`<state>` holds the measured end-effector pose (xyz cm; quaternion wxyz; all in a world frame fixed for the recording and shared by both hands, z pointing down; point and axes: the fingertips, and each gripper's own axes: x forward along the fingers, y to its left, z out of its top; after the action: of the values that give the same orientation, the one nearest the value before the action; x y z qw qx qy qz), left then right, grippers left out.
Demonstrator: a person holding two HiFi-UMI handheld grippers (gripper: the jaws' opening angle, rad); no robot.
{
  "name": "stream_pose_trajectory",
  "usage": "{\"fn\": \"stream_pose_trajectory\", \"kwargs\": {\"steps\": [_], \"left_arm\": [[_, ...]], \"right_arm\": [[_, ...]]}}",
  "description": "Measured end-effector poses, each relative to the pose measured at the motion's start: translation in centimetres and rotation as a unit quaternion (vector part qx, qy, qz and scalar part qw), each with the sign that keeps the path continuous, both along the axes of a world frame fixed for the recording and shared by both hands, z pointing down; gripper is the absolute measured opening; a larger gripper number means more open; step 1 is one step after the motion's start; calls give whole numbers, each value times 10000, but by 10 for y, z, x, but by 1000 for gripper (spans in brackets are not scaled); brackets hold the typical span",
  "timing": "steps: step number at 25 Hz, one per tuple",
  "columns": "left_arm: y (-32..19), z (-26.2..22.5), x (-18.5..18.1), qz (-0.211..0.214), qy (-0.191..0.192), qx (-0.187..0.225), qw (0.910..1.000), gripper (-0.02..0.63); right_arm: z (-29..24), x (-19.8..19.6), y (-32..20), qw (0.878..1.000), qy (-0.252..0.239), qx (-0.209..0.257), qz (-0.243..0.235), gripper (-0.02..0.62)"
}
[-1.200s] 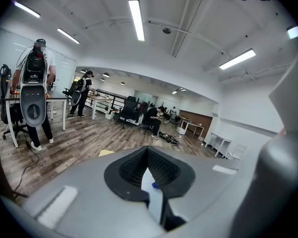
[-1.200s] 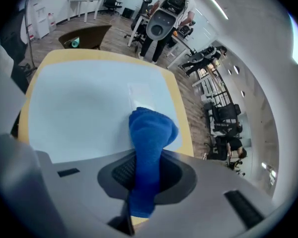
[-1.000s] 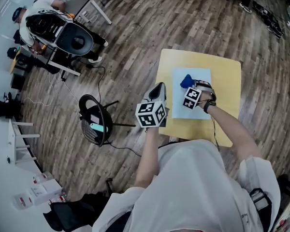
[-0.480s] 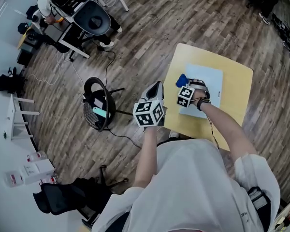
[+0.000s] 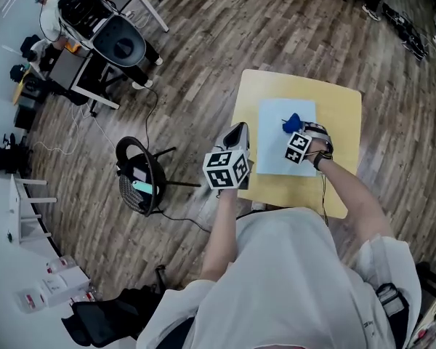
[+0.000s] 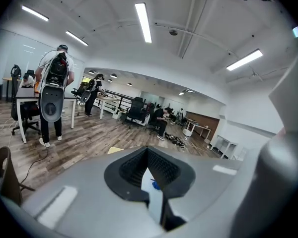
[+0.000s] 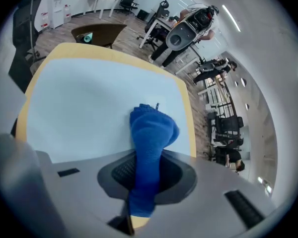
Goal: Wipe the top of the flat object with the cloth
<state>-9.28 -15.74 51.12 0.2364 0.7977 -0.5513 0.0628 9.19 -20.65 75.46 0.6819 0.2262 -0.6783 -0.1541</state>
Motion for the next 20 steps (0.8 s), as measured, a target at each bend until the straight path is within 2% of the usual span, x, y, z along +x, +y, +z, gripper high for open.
{"fn": "stream_pose_trajectory", "kwargs": {"steps": [6, 11, 15, 20], "left_arm": [[-10, -6, 30, 367, -4, 56, 9993, 9], [-13, -6, 43, 483, -20, 72, 9988, 10], [-12, -6, 37, 424, 2, 68, 9991, 9], [-8, -7, 22, 180, 33, 56, 9998, 10]], "right_arm": [[-1, 78, 3, 9970, 164, -25, 754, 63], [4, 97, 11, 9954, 131, -83, 948, 63], [-9, 72, 9, 9949, -230, -26, 980, 63], [-42, -13, 3, 9960, -821, 120, 324, 63]]}}
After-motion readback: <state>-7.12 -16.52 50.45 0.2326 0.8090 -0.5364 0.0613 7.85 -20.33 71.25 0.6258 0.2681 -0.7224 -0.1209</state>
